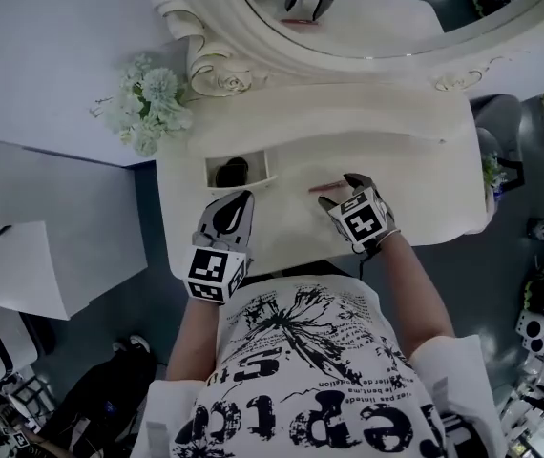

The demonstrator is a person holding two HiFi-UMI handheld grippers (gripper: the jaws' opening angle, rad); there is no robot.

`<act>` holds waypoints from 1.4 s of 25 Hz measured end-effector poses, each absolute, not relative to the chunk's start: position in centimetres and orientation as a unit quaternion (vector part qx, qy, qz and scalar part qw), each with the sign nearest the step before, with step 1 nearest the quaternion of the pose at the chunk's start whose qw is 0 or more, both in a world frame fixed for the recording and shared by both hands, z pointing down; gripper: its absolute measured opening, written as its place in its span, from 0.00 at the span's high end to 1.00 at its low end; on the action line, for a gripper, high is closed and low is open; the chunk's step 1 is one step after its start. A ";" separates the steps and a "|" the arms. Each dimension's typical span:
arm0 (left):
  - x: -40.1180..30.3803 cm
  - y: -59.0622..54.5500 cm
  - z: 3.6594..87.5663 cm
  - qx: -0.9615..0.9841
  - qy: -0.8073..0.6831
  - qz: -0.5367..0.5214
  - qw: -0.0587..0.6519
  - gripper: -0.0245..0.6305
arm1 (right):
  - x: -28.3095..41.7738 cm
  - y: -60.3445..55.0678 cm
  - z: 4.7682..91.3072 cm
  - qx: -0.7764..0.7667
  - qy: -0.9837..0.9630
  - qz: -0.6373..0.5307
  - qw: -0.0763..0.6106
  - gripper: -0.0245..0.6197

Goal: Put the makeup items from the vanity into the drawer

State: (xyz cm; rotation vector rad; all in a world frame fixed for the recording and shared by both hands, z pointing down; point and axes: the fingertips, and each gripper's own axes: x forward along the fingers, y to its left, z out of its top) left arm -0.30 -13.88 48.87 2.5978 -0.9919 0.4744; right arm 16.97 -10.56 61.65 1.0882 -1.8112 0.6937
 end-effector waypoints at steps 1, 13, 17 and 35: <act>-0.2 -13.7 49.1 0.906 -0.354 0.167 0.163 0.93 | 16.8 -10.8 62.0 0.423 -0.736 0.269 0.454 0.44; -0.5 -12.1 50.3 0.872 -0.423 0.169 0.180 0.93 | 16.3 -12.0 64.0 0.353 -0.775 0.263 0.453 0.87; -0.6 -12.3 49.8 0.872 -0.429 0.160 0.176 0.93 | 16.1 -11.9 64.1 0.347 -0.771 0.270 0.460 0.88; -7.8 -14.1 45.7 0.870 -0.453 0.131 0.142 0.93 | 3.9 -17.8 53.4 0.332 -0.841 0.179 0.387 0.88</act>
